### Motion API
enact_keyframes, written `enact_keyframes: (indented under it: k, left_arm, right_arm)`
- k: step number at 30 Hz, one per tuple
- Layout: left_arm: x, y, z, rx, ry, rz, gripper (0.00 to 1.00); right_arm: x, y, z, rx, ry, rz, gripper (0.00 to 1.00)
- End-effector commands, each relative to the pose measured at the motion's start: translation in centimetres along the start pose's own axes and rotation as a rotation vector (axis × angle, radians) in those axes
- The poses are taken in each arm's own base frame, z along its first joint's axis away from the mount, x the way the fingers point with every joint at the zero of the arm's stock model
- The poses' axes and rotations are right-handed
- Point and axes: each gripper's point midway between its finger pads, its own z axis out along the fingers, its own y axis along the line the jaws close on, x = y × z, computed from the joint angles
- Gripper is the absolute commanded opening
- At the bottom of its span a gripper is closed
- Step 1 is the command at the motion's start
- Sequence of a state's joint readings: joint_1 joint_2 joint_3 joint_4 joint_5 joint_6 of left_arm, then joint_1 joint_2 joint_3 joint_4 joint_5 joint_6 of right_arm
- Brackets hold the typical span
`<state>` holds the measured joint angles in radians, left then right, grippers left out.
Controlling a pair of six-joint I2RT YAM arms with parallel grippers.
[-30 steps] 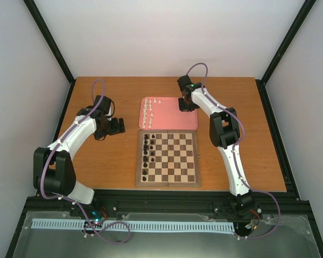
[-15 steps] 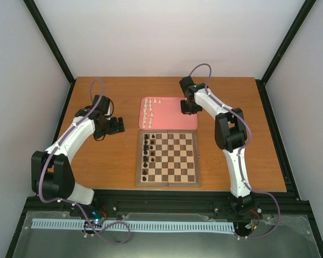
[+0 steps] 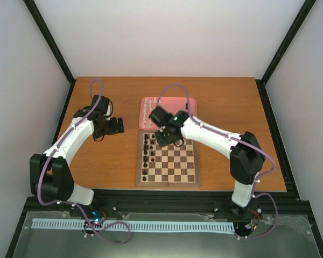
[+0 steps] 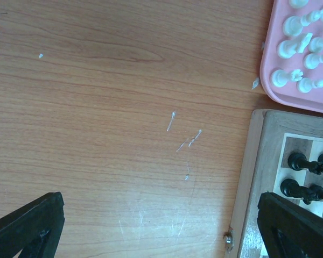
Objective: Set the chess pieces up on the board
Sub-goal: Place the chess piece on the chessboard.
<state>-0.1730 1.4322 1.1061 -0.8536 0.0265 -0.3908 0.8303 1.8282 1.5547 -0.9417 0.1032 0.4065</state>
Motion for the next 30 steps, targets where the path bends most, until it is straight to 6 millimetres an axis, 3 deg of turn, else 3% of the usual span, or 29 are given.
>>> enact_keyframes:
  k: [1,6,14,30]
  left_arm:
    - [-0.6,-0.6,-1.2,0.037,-0.036,0.020,1.00]
    - [-0.3,-0.8,-1.5,0.056,-0.042,0.015,1.00]
    - [0.1,-0.3,-1.8,0.040,-0.052,0.013,1.00]
    - [0.5,0.0,-1.3,0.033,-0.047,0.019,1.00]
  right_arm:
    - [4.6,4.1,-0.6,-0.034,0.030,-0.019,0.03]
    - [7.0,7.9,0.0,-0.087,0.034,-0.081,0.03]
    - [8.5,11.3,1.7,-0.159,0.069,-0.142,0.03]
    - [9.0,12.3,4.0,-0.154,0.117,-0.191,0.03]
